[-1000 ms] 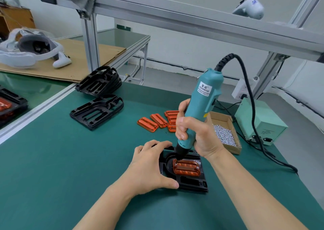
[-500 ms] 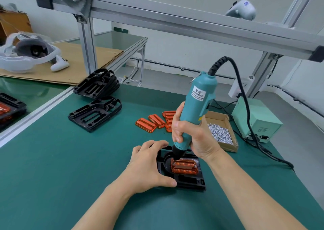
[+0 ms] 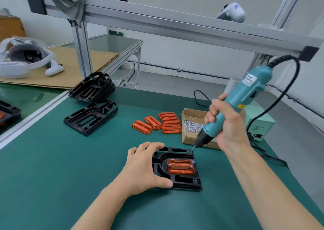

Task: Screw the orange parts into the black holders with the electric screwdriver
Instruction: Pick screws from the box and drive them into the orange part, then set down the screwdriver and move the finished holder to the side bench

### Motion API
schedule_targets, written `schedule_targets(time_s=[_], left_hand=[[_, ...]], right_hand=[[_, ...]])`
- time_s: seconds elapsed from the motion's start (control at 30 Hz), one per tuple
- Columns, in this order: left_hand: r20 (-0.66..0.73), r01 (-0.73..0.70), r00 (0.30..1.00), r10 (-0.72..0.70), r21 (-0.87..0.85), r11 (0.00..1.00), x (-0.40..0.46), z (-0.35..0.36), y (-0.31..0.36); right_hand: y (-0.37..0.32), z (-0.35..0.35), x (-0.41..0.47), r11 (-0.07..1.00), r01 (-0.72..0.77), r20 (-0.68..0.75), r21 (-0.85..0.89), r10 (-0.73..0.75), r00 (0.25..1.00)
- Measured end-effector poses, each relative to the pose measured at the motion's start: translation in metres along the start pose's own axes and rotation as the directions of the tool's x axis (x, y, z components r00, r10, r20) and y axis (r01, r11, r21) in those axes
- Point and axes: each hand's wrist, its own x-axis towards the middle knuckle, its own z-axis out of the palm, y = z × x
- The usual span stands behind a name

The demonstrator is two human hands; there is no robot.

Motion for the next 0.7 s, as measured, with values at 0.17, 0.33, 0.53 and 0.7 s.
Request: schedule_targets(time_s=[0.17,0.33,0.53,0.7], left_hand=[[-0.015,-0.007,1.000,0.007,-0.007,1.000,0.000,0.001,-0.002],[-0.026,-0.004,1.000,0.004,-0.004,1.000,0.000,0.002,-0.003],[-0.041,-0.002,0.999,0.002,0.010,1.000,0.000,0.003,-0.005],[-0.054,-0.010,0.998,0.010,0.005,1.000,-0.001,0.004,-0.004]], right_hand=[[-0.021,-0.042,0.001,0.995,0.005,-0.233,-0.105,-0.029,0.972],[-0.042,-0.090,-0.005,0.920,-0.226,-0.419,-0.319,0.077,0.905],[-0.043,-0.136,-0.024,0.668,-0.512,-0.492,-0.540,0.243,0.836],[-0.028,-0.154,-0.038,0.350,-0.598,-0.502,-0.721,0.331,0.799]])
